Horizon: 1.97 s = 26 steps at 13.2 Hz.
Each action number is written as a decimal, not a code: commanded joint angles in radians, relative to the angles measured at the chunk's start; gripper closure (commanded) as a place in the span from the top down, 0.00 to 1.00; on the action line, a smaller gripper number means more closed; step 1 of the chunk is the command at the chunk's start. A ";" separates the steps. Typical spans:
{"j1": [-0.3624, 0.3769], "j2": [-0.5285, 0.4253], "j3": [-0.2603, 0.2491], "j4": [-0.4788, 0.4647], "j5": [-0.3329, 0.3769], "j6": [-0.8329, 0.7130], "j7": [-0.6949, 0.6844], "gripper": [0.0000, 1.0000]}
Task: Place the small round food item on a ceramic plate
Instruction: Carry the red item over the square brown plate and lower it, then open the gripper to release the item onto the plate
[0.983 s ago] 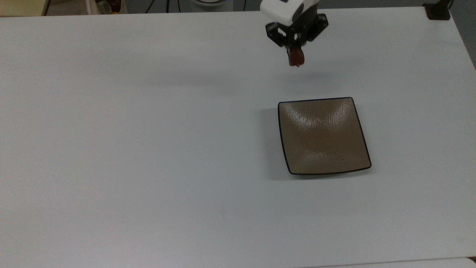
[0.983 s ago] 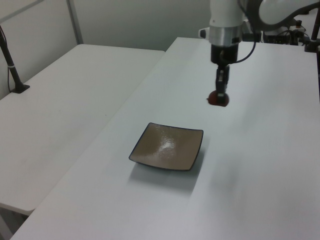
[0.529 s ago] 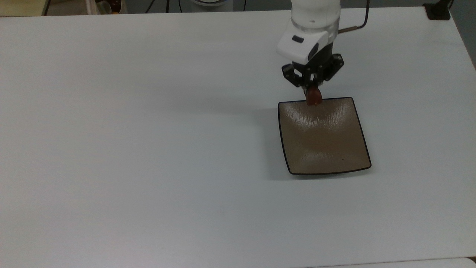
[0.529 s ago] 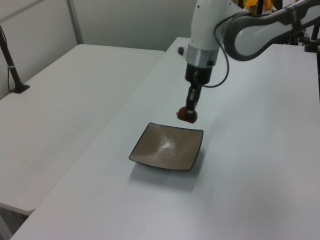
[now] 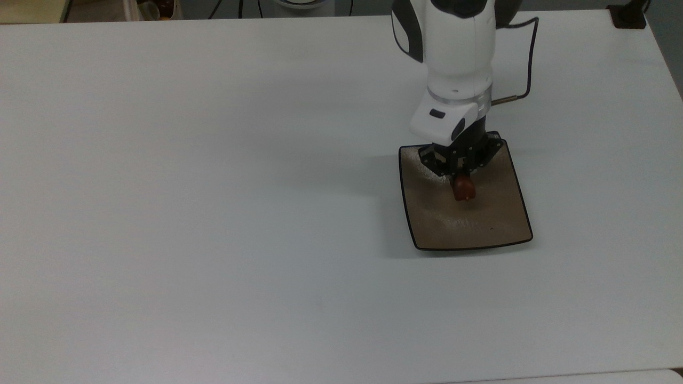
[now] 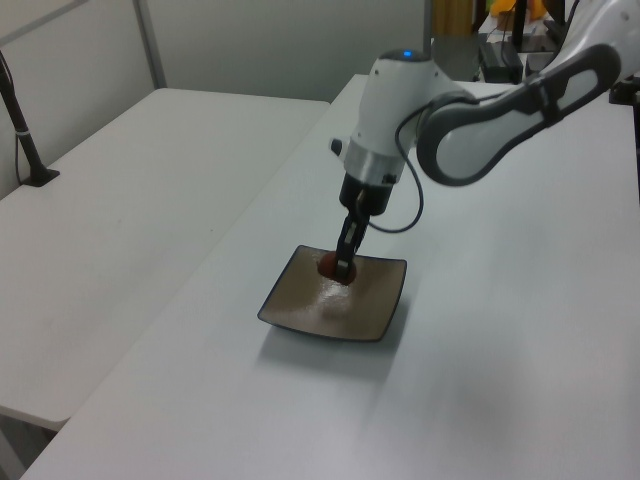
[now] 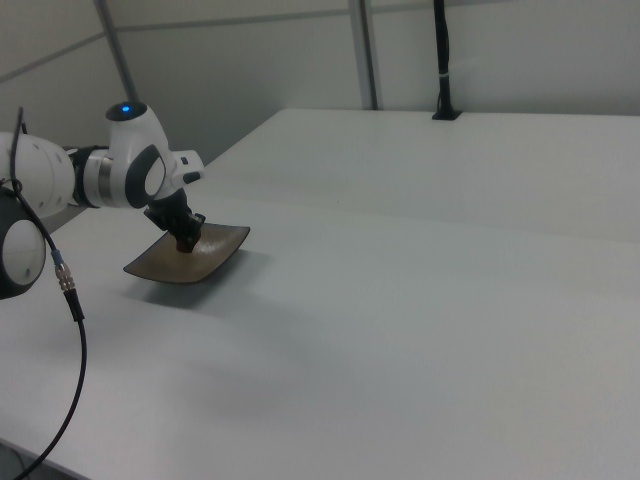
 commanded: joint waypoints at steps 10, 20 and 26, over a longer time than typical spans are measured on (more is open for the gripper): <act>0.034 0.079 -0.016 0.026 -0.026 0.050 -0.012 1.00; 0.012 -0.183 -0.082 -0.035 -0.043 -0.159 0.008 1.00; -0.044 -0.484 -0.217 -0.037 -0.043 -0.682 0.008 1.00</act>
